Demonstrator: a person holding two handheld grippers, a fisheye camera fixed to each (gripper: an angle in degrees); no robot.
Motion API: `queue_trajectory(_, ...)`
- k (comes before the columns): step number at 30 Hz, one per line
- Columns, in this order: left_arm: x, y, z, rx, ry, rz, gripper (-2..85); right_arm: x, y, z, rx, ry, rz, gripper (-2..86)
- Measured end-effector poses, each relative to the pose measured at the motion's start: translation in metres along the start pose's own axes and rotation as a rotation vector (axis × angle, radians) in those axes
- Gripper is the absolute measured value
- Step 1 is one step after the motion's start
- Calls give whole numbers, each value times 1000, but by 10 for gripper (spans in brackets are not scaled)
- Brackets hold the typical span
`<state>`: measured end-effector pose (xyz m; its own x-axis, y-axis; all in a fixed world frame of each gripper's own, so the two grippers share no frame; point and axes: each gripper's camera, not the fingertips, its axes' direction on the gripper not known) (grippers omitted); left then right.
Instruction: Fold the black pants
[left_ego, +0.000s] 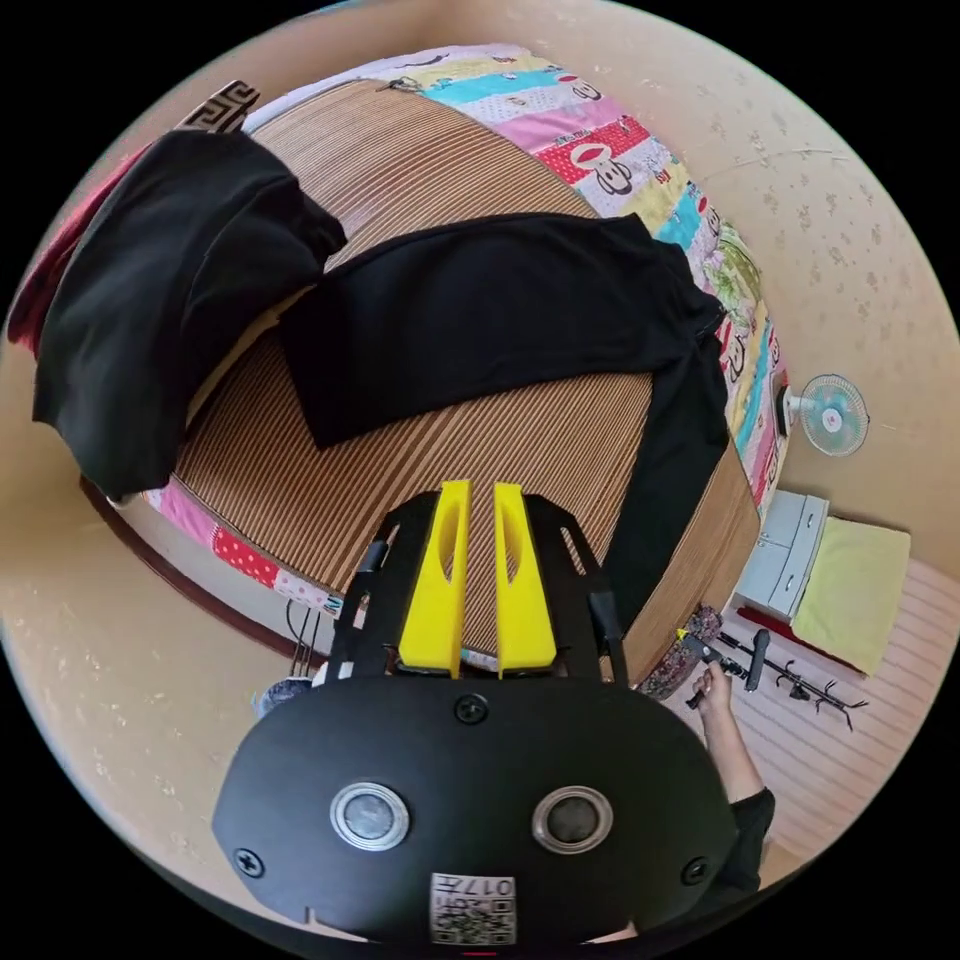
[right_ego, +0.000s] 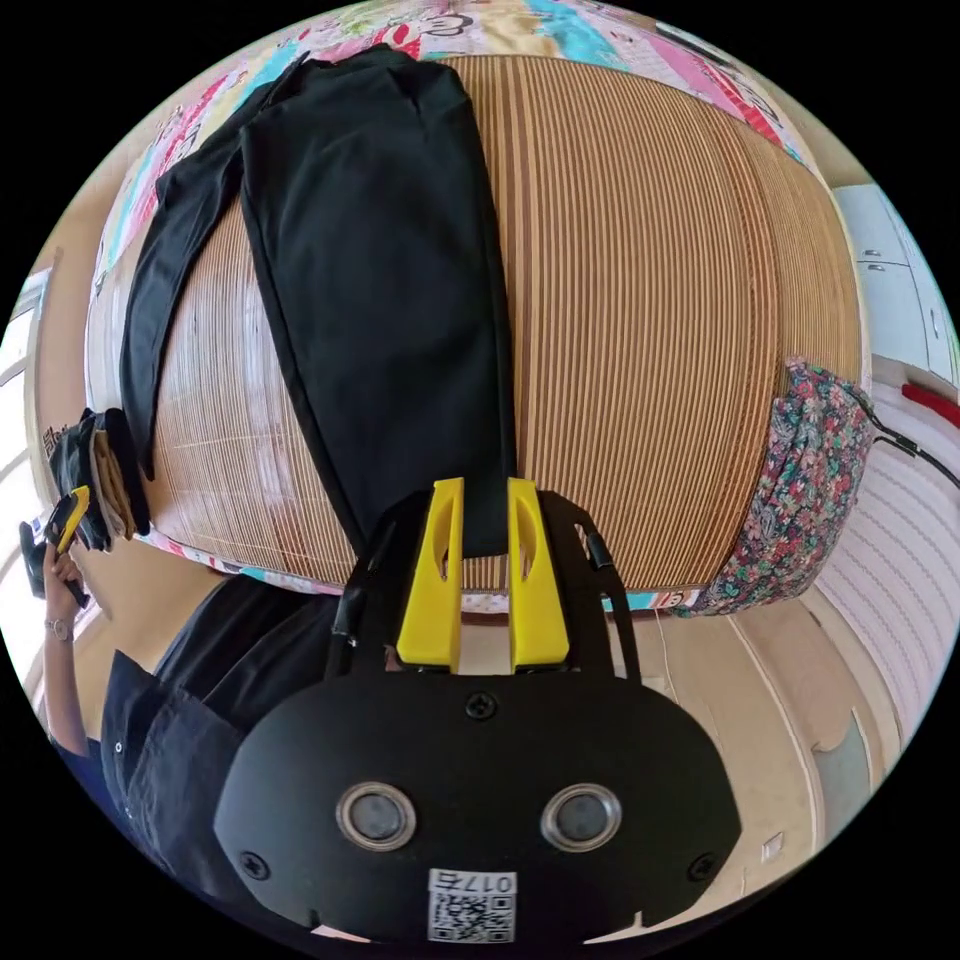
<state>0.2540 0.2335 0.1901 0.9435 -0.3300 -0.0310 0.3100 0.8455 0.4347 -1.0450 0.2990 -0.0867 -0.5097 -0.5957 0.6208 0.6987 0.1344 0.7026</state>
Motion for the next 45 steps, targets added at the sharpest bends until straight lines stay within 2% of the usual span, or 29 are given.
queue_trajectory(5,37,-32,-49,-6,-171,229,44,37,-14,-86,90,37,-30,70)
queue_trajectory(7,35,-32,-44,-60,-248,284,38,41,-15,-99,99,45,-58,69)
queue_trajectory(10,12,-23,-19,-178,-248,305,32,42,-10,-93,87,44,-103,67)
queue_trajectory(17,-67,48,46,-492,-325,365,11,39,31,-3,-39,-44,-136,56)
queue_trajectory(20,-102,61,50,-583,-399,436,0,48,59,67,-247,13,-108,38)
queue_trajectory(21,-116,58,47,-599,-400,452,-2,51,76,75,-215,61,-105,33)
queue_trajectory(26,-145,-11,3,-504,-331,509,-3,78,141,45,57,107,-60,21)
queue_trajectory(28,-139,-67,-39,-364,-318,568,-2,101,154,34,102,45,-13,18)
queue_trajectory(31,-128,-147,-97,-207,-293,587,0,163,161,18,108,-165,120,12)
queue_trajectory(33,-122,-194,-123,-162,-276,594,2,218,168,15,82,-383,254,8)
queue_trajectory(35,-117,-230,-141,-133,-301,615,3,242,178,13,90,-475,308,6)
queue_trajectory(38,-118,-269,-142,-149,-409,625,3,252,195,0,141,-461,296,4)
queue_trajectory(43,-157,-257,-73,-361,-517,624,-7,237,215,-28,203,-300,264,4)
queue_trajectory(44,-161,-250,-70,-343,-535,611,-7,236,220,-33,207,-297,278,4)
queue_trajectory(45,-168,-231,-75,-244,-551,583,-8,236,225,-37,205,-308,283,4)
